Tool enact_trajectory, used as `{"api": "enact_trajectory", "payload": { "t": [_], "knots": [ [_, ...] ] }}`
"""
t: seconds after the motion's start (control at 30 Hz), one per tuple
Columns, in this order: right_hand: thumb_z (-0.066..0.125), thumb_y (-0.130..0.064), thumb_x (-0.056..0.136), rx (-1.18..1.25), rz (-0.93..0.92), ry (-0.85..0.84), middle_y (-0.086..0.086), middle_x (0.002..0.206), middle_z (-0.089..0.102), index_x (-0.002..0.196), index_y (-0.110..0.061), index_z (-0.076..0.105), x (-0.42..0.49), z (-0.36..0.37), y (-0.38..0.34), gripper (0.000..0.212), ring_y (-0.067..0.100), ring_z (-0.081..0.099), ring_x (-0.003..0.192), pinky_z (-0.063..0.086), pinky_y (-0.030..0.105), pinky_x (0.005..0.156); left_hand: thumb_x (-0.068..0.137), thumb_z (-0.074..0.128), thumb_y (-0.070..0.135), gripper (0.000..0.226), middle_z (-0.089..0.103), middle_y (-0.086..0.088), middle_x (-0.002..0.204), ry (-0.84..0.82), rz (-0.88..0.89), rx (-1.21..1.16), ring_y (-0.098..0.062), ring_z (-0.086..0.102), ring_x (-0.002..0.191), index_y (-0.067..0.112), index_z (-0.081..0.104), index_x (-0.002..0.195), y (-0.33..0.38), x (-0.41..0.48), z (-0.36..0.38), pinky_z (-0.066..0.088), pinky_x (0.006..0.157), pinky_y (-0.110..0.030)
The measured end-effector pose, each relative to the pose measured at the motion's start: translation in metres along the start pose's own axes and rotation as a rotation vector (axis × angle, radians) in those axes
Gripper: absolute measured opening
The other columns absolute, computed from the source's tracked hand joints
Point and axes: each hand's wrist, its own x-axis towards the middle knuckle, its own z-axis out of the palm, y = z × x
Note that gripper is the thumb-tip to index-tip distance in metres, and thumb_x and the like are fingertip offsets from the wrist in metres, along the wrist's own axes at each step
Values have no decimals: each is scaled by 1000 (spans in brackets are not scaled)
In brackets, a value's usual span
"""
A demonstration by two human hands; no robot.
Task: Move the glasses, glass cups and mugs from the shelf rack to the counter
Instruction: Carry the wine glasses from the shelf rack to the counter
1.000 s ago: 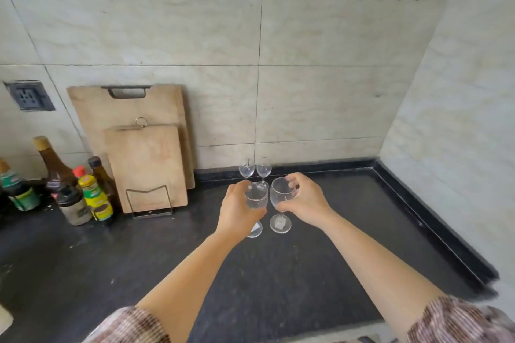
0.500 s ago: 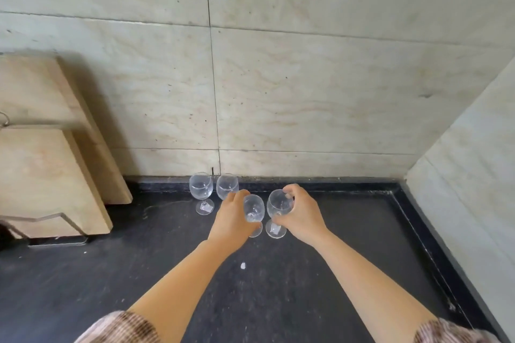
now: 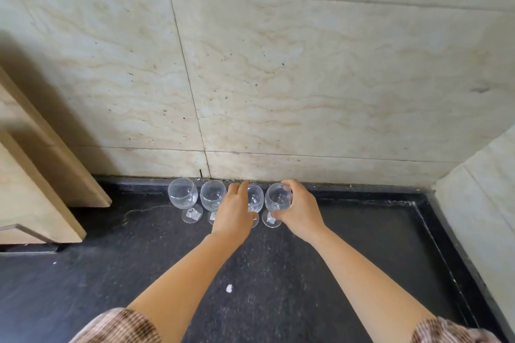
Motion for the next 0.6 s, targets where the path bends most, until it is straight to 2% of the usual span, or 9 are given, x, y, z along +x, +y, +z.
{"api": "enact_trajectory", "payload": {
  "t": [0.1, 0.17, 0.3, 0.43, 0.5, 0.6],
  "knots": [
    [83, -18, 70, -21, -6, -9, -7, 125, 60, 127, -24, 53, 2, 3, 1, 65, 15, 58, 112, 51, 34, 94, 83, 68, 13, 73, 37, -7, 143, 8, 0, 8, -28, 50, 120, 14, 29, 144, 0, 2, 0, 47, 86, -34],
    [83, -19, 71, -39, -13, -4, -7, 125, 60, 127, -25, 52, 4, 3, 0, 64, 15, 58, 112, 51, 32, 94, 84, 67, 13, 73, 36, -8, 144, 6, 5, 19, -28, 50, 120, 13, 27, 145, 0, 3, 1, 48, 86, -35],
    [80, -18, 72, -91, -28, -27, -8, 123, 59, 125, -25, 51, 5, 2, 1, 61, 14, 58, 109, 47, 24, 83, 85, 65, 12, 78, 32, -9, 147, 0, 13, 51, -27, 45, 125, 11, 19, 148, 1, 2, 2, 46, 91, -33],
    [79, -20, 71, -197, -58, -21, -5, 133, 49, 131, -23, 47, 3, -1, -5, 69, 17, 46, 124, 46, 28, 92, 85, 64, 13, 85, 26, -8, 152, -41, 26, 24, -25, 41, 130, 12, 10, 150, 4, -1, -3, 44, 95, -31],
    [78, -24, 76, -247, -107, 25, -3, 139, 44, 138, -18, 42, 0, -4, -13, 72, 17, 37, 131, 41, 28, 98, 86, 63, 15, 83, 25, -6, 153, -45, 38, 7, -25, 46, 126, 14, 12, 150, 4, -7, -11, 45, 90, -30],
    [72, -27, 82, -255, -206, 77, -1, 137, 47, 136, -14, 44, -10, -7, -33, 63, 17, 35, 129, 38, 27, 100, 89, 58, 21, 70, 30, -5, 151, 14, 54, -32, -24, 45, 127, 14, 21, 148, 1, -24, -29, 43, 94, -33]
  ]
}}
